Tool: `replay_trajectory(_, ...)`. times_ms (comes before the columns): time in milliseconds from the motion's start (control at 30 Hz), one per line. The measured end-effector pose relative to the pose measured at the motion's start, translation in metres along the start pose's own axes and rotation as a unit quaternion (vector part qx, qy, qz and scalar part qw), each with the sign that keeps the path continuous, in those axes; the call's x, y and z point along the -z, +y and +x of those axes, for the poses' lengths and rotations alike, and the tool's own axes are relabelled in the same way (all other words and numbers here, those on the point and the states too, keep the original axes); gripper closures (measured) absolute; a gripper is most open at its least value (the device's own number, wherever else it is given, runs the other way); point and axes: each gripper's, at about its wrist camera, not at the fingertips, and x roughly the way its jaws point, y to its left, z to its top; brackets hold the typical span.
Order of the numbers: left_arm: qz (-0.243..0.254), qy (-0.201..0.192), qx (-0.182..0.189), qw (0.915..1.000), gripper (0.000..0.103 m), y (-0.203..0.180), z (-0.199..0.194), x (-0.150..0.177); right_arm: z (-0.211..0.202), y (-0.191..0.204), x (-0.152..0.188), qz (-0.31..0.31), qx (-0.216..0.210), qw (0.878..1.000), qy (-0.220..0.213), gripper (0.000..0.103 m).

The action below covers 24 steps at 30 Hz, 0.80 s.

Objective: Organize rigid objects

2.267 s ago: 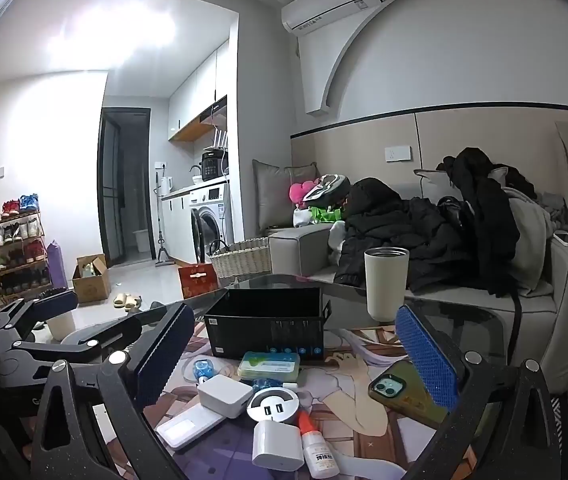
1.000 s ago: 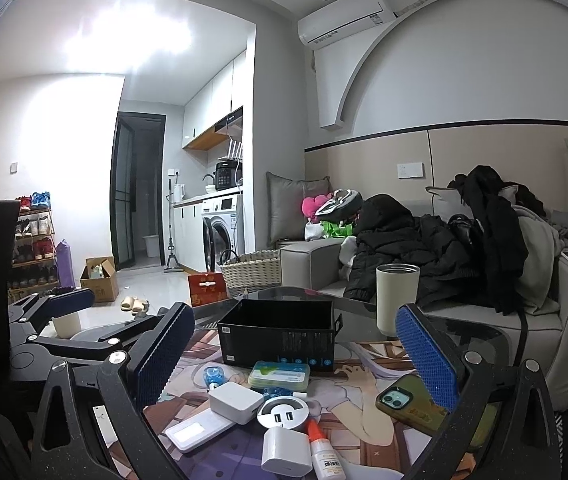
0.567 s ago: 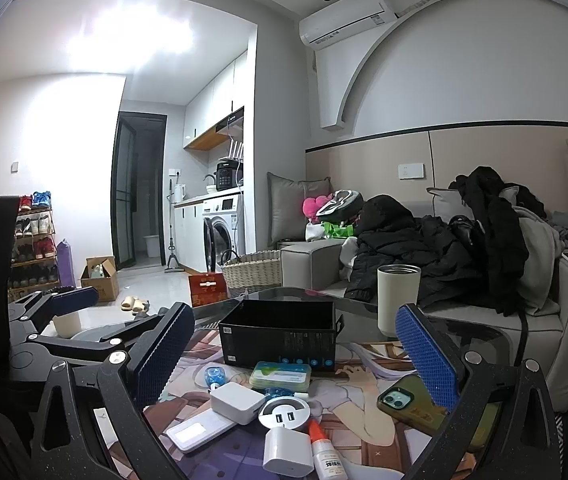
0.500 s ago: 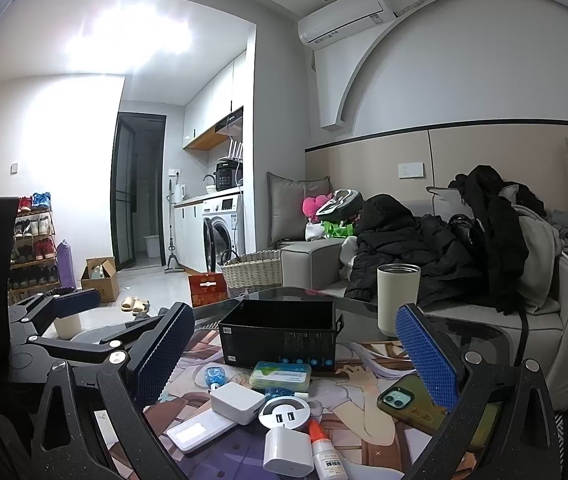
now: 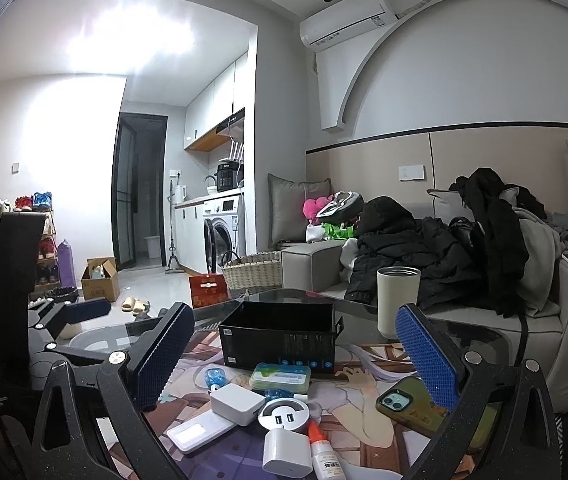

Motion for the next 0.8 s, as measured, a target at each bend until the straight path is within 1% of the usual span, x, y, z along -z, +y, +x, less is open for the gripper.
replay_trajectory(33, -0.005, -0.002, -0.015, 0.9999, 0.007, 0.001, 0.001, 0.000, 0.001, -0.002, -0.001, 0.004, -0.002, 1.000, 0.002, 0.001)
replay_trajectory(67, -0.010, 0.005, -0.025, 0.9996, 0.008, 0.003, 0.003, -0.001, 0.002, -0.005, -0.002, 0.011, 0.000, 1.000, 0.004, 0.001)
replay_trajectory(133, 0.001, 0.022, -0.027, 0.9994, 0.008, 0.005, 0.008, -0.003, 0.004, -0.008, -0.004, 0.016, 0.008, 1.000, 0.009, 0.001)
replay_trajectory(200, 0.027, 0.024, -0.032, 0.9988, 0.008, 0.002, 0.011, -0.004, 0.009, -0.014, -0.008, 0.022, 0.012, 0.999, 0.024, 0.001)
replay_trajectory(233, 0.032, 0.025, -0.028, 0.9988, 0.008, 0.002, 0.012, -0.005, 0.011, -0.017, -0.008, 0.025, 0.015, 0.999, 0.029, 0.001)
replay_trajectory(300, 0.028, 0.038, -0.013, 0.9988, 0.007, 0.004, 0.015, -0.008, 0.017, -0.023, -0.010, 0.030, 0.018, 0.998, 0.042, 0.001)
replay_trajectory(400, 0.027, 0.075, 0.019, 0.9967, 0.007, 0.006, 0.027, -0.012, 0.025, -0.030, -0.013, 0.030, 0.020, 0.998, 0.057, 0.001)
replay_trajectory(467, 0.011, 0.093, 0.039, 0.9948, 0.007, 0.010, 0.032, -0.011, 0.028, -0.033, -0.014, 0.028, 0.016, 0.997, 0.065, 0.001)
replay_trajectory(533, 0.001, 0.103, 0.072, 0.9921, 0.007, 0.013, 0.034, -0.010, 0.030, -0.034, -0.014, 0.025, 0.015, 0.997, 0.070, 0.001)
replay_trajectory(633, 0.003, 0.115, 0.083, 0.9899, 0.007, 0.009, 0.036, -0.008, 0.035, -0.033, -0.009, 0.020, 0.009, 0.996, 0.088, 0.001)
replay_trajectory(733, 0.008, 0.134, 0.089, 0.9869, 0.009, 0.005, 0.041, -0.002, 0.042, -0.029, -0.003, 0.014, -0.008, 0.994, 0.112, 0.001)
replay_trajectory(767, 0.015, 0.143, 0.091, 0.9855, 0.013, 0.002, 0.044, 0.001, 0.045, -0.025, 0.000, 0.006, -0.014, 0.992, 0.124, 0.003)
replay_trajectory(800, 0.021, 0.152, 0.095, 0.9836, 0.019, -0.001, 0.045, 0.004, 0.048, -0.022, 0.003, -0.002, -0.018, 0.991, 0.134, 0.007)
